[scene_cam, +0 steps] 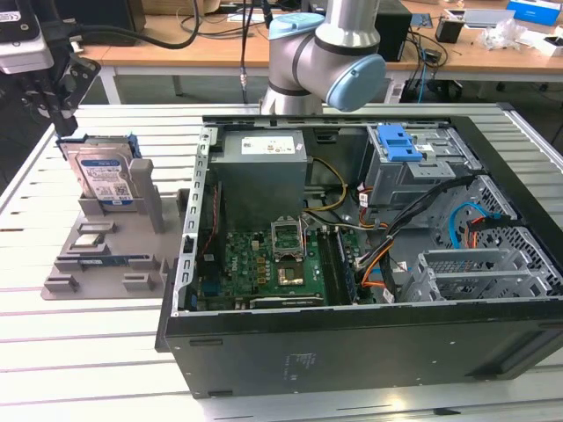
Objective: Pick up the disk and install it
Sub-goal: 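Pick up the disk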
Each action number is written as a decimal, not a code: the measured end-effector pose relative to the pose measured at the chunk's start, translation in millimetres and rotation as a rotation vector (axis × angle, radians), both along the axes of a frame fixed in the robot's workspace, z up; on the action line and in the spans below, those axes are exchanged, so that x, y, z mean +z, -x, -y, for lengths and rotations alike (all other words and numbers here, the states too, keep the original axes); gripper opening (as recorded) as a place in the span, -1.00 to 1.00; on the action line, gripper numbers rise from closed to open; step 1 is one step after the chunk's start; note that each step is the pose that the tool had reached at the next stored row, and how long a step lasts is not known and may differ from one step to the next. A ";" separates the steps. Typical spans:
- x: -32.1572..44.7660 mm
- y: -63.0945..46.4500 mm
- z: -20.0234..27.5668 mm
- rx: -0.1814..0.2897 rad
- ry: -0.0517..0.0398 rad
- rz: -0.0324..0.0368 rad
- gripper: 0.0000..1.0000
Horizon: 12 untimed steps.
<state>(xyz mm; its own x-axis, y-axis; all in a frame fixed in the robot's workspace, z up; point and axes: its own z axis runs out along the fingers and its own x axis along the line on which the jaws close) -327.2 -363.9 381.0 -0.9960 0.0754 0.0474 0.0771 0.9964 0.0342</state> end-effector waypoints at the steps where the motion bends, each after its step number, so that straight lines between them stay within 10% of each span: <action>1: 0.0 0.0 0.0 0.000 0.0000 0.0000 -0.79; 12: 0.0 0.0 -0.3 0.337 0.0000 0.0000 -0.79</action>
